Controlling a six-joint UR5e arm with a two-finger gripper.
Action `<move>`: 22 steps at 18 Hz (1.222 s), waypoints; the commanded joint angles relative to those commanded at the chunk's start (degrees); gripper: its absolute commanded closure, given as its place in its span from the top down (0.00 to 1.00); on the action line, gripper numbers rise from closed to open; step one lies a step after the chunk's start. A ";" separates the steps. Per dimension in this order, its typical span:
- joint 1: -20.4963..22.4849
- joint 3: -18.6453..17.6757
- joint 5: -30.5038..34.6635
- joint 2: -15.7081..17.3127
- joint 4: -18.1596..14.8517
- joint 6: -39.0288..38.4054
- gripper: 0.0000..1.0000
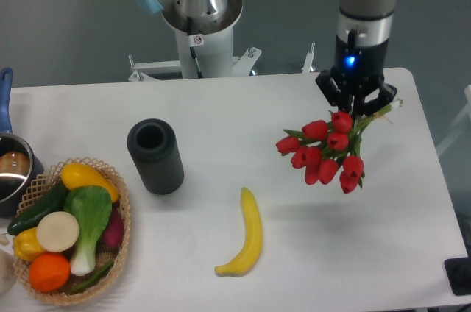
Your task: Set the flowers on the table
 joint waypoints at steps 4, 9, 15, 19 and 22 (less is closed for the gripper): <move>-1.14 0.18 3.16 -1.93 0.18 -0.35 0.00; -2.63 0.09 3.87 -5.53 0.17 -1.23 0.00; -5.98 -1.40 5.63 -12.13 4.57 -2.55 0.00; -6.07 -3.60 6.33 -12.31 4.92 -2.46 0.44; -5.63 -4.22 6.33 -11.87 5.18 -2.37 1.00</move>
